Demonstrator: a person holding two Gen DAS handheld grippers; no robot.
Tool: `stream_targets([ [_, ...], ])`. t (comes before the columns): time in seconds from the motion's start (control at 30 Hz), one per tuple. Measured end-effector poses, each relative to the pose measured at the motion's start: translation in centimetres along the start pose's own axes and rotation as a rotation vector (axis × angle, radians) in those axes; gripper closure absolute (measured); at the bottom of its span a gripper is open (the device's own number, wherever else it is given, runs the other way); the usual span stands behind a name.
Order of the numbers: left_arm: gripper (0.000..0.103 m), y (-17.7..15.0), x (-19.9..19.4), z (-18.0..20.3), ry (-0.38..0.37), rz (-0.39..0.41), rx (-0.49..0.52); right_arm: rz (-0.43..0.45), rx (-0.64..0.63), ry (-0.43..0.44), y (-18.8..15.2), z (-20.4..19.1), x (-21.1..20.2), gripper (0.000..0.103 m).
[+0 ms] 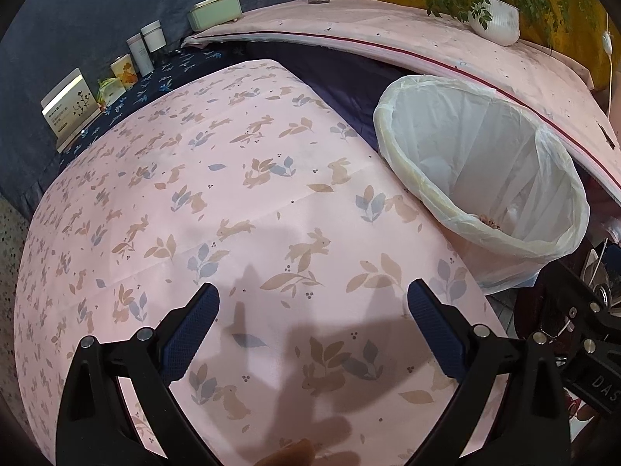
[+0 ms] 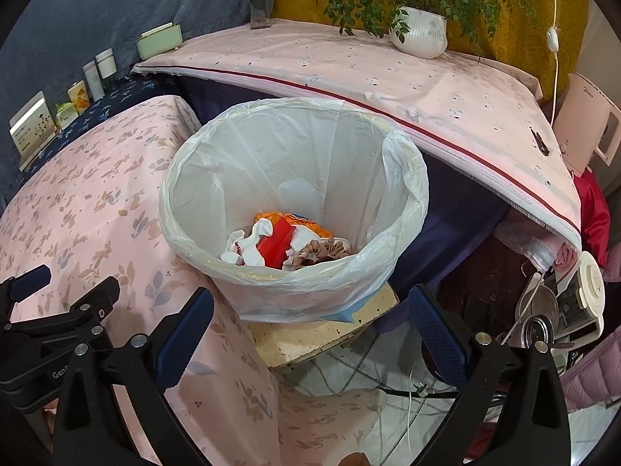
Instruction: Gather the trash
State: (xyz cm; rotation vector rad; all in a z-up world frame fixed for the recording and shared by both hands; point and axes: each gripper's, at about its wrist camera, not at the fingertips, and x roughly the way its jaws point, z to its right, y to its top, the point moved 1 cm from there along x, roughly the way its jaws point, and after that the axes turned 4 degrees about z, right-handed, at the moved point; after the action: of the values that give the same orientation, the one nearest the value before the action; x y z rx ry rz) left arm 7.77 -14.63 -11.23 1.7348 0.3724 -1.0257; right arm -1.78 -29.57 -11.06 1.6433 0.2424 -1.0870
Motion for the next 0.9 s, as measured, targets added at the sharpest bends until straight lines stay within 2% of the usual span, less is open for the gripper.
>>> stream_targets([
  [0.9, 0.010, -0.32, -0.24, -0.01, 0.013, 0.008, -0.018, -0.005, 0.007, -0.007, -0.54, 0.21, 0.12, 0.007],
])
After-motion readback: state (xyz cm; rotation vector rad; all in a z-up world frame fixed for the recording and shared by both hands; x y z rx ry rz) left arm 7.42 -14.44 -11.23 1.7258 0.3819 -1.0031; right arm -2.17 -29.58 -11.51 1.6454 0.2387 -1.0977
